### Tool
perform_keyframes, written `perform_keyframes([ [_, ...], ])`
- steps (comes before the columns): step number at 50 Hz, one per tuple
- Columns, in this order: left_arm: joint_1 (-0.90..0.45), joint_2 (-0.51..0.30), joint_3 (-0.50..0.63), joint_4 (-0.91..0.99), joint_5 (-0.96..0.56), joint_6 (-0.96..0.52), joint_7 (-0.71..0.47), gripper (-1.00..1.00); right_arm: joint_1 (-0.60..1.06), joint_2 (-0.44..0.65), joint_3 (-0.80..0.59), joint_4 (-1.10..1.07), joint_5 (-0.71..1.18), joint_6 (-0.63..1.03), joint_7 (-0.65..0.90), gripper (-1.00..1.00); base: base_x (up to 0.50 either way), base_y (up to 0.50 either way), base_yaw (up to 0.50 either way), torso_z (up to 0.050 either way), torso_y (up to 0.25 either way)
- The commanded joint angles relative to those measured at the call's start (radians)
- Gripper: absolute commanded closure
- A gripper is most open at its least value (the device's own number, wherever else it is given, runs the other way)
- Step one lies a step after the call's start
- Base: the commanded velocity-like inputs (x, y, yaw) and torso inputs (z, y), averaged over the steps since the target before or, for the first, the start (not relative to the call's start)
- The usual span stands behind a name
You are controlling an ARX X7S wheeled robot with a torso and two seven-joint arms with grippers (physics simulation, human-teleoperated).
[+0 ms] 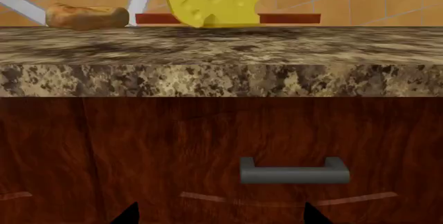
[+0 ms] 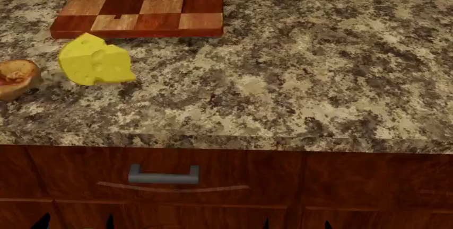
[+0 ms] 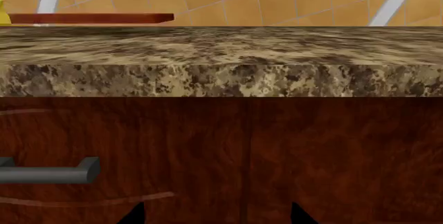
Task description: Place the bread and cheese on the cutting board.
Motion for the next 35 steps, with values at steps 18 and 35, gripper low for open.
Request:
perform_keyframes([
  [18, -0.004, -0.054, 0.059, 0.019, -0.08, 0.004, -0.062, -1.0, -0.001, 0.058, -0.071, -0.01, 0.056, 0.009, 0.066, -1.0, 0.0, 0.0, 0.0, 0.014, 0.0],
  [35, -0.002, -0.078, 0.084, 0.019, -0.115, 0.02, -0.082, -1.0, 0.004, 0.079, -0.098, 0.007, 0.075, -0.005, 0.093, -1.0, 0.0, 0.0, 0.0, 0.041, 0.007],
])
